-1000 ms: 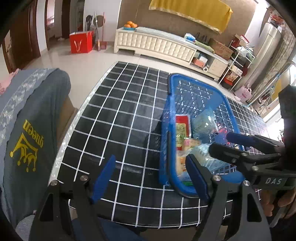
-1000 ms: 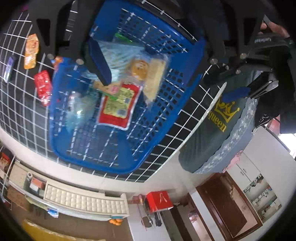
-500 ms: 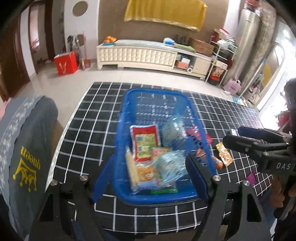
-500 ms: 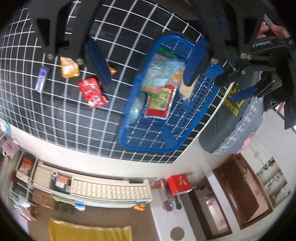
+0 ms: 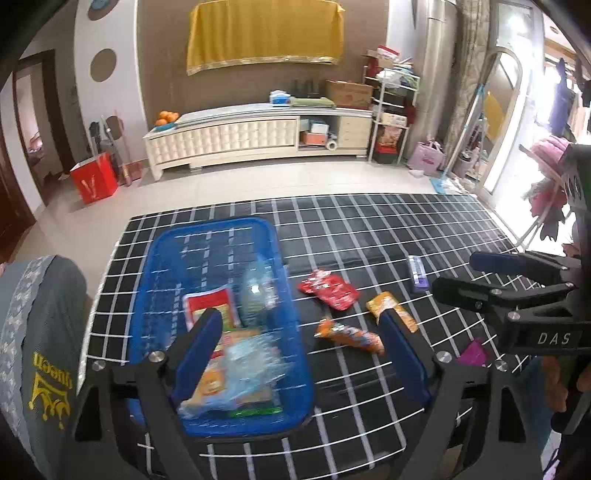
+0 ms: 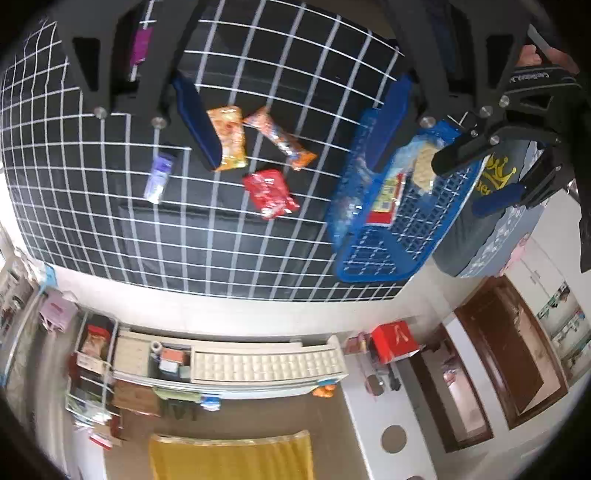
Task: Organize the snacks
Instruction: 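Move both tools back over the remaining snacks on the mat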
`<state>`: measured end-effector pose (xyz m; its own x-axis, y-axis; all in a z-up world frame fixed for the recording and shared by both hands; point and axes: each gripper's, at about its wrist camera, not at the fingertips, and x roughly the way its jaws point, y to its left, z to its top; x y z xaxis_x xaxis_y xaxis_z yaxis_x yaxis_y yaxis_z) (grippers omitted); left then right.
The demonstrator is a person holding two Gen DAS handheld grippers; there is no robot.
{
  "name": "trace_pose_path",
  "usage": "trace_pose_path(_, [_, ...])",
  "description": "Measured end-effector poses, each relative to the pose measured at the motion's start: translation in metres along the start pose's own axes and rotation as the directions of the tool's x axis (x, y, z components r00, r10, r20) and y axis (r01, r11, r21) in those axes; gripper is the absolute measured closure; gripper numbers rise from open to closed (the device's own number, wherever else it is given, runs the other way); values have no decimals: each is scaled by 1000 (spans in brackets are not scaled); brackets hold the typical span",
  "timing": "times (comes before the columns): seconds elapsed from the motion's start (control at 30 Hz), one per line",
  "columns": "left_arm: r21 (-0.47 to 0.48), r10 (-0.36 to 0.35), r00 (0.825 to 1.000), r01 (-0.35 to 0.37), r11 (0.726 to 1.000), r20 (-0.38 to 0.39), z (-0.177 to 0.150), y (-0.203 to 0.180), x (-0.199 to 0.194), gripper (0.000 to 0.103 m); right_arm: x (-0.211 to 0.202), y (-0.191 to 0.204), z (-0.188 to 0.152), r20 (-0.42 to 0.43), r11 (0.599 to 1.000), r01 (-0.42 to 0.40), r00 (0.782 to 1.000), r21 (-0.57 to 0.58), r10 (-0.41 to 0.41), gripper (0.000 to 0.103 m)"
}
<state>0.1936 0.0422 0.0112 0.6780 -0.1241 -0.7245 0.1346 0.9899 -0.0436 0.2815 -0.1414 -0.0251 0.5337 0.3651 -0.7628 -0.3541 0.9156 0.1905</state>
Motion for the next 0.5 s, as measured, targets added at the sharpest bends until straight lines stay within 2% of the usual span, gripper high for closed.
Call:
trace_pose_path(0.1, [21, -13, 1000, 13, 1000, -10, 5, -23, 10, 17, -6, -24, -5, 6, 999, 25, 1000, 22, -26, 13])
trace_pose_path(0.3, [65, -44, 998, 47, 997, -45, 8, -66, 39, 17, -6, -70, -17, -11, 995, 70, 998, 74, -70, 9])
trace_pose_path(0.37, [68, -48, 997, 53, 996, -63, 6, -79, 47, 17, -5, -84, -22, -18, 993, 82, 997, 86, -81, 5])
trace_pose_path(0.5, [60, -62, 993, 68, 996, -99, -2, -100, 66, 17, 4, -109, -32, -54, 988, 98, 994, 118, -92, 5])
